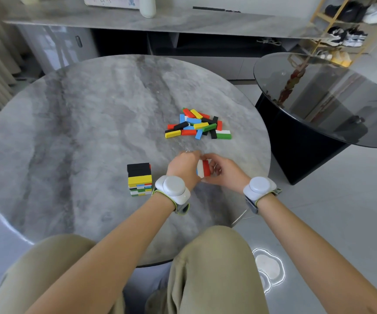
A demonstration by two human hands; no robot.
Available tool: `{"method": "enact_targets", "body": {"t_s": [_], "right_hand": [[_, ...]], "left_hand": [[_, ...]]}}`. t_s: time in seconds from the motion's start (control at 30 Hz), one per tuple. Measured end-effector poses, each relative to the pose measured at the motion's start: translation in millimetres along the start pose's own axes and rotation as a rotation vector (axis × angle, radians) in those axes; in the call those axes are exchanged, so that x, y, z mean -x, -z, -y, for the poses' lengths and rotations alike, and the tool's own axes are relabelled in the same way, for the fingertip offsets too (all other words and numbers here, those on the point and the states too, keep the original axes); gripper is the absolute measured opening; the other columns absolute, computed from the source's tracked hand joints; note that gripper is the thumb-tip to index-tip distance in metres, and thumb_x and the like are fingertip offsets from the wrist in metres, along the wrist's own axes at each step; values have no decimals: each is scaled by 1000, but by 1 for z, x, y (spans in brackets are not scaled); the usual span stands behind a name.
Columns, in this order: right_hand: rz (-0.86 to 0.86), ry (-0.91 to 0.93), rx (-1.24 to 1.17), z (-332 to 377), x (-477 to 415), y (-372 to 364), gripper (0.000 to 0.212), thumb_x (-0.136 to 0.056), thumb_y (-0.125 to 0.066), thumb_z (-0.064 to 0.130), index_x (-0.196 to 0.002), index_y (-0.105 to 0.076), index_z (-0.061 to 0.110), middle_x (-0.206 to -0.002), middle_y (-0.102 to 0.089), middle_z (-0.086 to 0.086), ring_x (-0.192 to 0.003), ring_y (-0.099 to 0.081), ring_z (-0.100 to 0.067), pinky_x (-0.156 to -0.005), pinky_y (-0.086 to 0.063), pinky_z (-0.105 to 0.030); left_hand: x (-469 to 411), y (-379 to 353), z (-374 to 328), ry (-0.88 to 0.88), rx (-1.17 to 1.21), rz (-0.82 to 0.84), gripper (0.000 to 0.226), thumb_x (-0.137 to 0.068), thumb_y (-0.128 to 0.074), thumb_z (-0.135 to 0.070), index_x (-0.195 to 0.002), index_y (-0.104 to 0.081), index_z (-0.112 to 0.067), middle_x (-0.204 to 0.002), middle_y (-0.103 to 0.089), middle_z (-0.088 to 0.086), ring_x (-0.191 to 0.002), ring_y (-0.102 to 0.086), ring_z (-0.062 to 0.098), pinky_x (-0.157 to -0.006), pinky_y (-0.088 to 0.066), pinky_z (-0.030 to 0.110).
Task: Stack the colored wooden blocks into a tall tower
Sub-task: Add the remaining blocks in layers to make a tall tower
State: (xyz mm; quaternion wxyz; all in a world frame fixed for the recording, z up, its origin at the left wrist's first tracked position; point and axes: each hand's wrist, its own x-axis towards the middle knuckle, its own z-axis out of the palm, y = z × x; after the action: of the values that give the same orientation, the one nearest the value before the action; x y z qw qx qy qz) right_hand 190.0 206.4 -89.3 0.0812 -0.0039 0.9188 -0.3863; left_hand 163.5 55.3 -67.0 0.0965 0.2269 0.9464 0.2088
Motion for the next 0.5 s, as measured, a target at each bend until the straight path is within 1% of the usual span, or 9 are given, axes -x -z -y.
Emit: {"method": "enact_targets", "body": {"t_s": [0.07, 0.13, 0.2, 0.27, 0.3, 0.37, 0.43, 0.5], "right_hand": [[-20, 66, -16, 18, -1, 7, 51, -74, -77, 18, -120, -54, 22, -82, -49, 4, -62, -41, -5, -58, -37, -6], [-4, 127, 0, 43, -5, 7, 48, -74, -76, 20, -118, -55, 23, -83, -50, 2, -63, -43, -8, -60, -37, -10], [14, 185, 39, 72, -13, -2, 46, -75, -75, 23, -116, -56, 23, -79, -51, 4, -65, -44, -11, -63, -39, -21], [13, 222, 92, 96, -23, -12, 46, -73, -76, 27, -115, -57, 22, -74, -47, 9, -62, -43, -9, -63, -39, -25], [28, 235, 110, 105, -27, -18, 48, -72, -77, 29, -116, -57, 21, -75, -45, 11, -61, -42, -6, -62, -38, -22], [80, 247, 143, 118, -32, -31, 52, -72, -78, 29, -118, -57, 17, -83, -43, 6, -62, -39, -2, -58, -32, -16], [114, 250, 178, 126, -35, -45, 53, -72, -79, 28, -118, -57, 15, -95, -41, 1, -63, -37, -1, -58, -30, -14], [118, 236, 180, 129, -36, -54, 54, -72, -79, 27, -119, -57, 16, -100, -38, -1, -65, -37, 1, -58, -28, -11]], "left_hand": [[5, 25, 4, -24, -6, -35, 52, -80, -68, -21, -129, -50, -17, -121, -61, 6, -111, -56, 25, -84, -48, 34], [14, 54, 16, -33, 7, -60, 55, -77, -71, -26, -128, -52, -19, -122, -61, 0, -110, -57, 23, -83, -46, 31], [27, 79, 36, -18, 52, -83, 59, -71, -77, -24, -126, -55, -18, -120, -63, -1, -108, -59, 21, -86, -48, 30], [38, 92, 57, -1, 111, -111, 63, -65, -82, -21, -123, -57, -15, -116, -65, 2, -108, -60, 19, -91, -49, 32], [44, 95, 67, 18, 140, -123, 65, -63, -84, -21, -122, -58, -13, -114, -66, 3, -107, -61, 18, -92, -48, 31], [55, 95, 85, 60, 189, -128, 66, -62, -84, -18, -122, -58, -11, -112, -67, 3, -104, -62, 14, -92, -46, 26], [63, 94, 100, 83, 205, -107, 67, -63, -84, -16, -124, -57, -10, -113, -66, 3, -101, -60, 11, -89, -42, 20], [65, 93, 108, 88, 207, -78, 68, -64, -83, -15, -126, -55, -10, -114, -66, 3, -99, -58, 9, -87, -38, 16]]}}
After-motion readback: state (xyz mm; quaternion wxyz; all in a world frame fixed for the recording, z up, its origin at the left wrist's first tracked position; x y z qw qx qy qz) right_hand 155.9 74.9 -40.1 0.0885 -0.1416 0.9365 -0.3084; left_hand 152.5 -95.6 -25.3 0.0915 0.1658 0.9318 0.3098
